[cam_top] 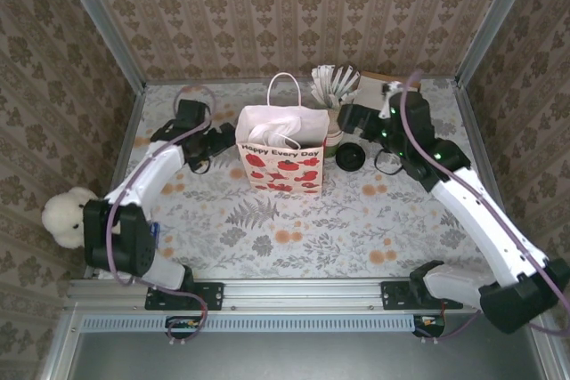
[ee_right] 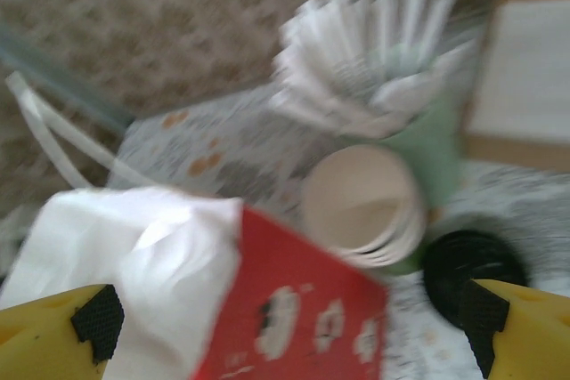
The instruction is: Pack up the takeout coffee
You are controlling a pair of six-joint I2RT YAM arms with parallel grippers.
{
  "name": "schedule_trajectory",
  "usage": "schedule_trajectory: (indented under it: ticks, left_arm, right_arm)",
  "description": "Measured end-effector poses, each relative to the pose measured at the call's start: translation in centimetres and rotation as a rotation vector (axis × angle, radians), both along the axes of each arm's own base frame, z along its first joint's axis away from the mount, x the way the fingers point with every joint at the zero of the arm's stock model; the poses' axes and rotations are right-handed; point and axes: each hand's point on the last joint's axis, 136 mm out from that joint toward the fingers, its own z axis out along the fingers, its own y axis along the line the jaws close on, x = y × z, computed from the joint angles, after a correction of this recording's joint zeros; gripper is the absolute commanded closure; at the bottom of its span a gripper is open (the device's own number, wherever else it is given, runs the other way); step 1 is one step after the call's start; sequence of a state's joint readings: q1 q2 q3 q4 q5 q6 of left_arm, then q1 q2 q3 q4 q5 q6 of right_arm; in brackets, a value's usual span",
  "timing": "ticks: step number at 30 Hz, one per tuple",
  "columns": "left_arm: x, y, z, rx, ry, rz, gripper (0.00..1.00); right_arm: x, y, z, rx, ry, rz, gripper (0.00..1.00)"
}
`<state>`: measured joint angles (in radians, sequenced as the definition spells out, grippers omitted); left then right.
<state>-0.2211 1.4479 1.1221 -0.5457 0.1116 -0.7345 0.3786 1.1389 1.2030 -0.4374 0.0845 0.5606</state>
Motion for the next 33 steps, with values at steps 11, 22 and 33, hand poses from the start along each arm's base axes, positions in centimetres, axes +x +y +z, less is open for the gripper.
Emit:
schedule_trajectory:
  ticks: [11,22,33]
  left_arm:
    - [-2.9,10.0,4.1,0.275,-0.328,0.157,0.0]
    - [-0.1,15.0,-4.6,0.586,-0.306,0.086,0.0]
    - [2.4,9.8,-7.9,0.54,-0.544,-0.247,0.0]
  right_arm:
    - [-2.2,-18.5,-14.1,-0.407,0.142,-0.591,0.0]
    - [-0.6,-21.0,-23.8,-0.488,0.227,-0.525,0.0]
    - [3.3,-18.8,-22.5,-0.482,0.074,-0.339,0.0]
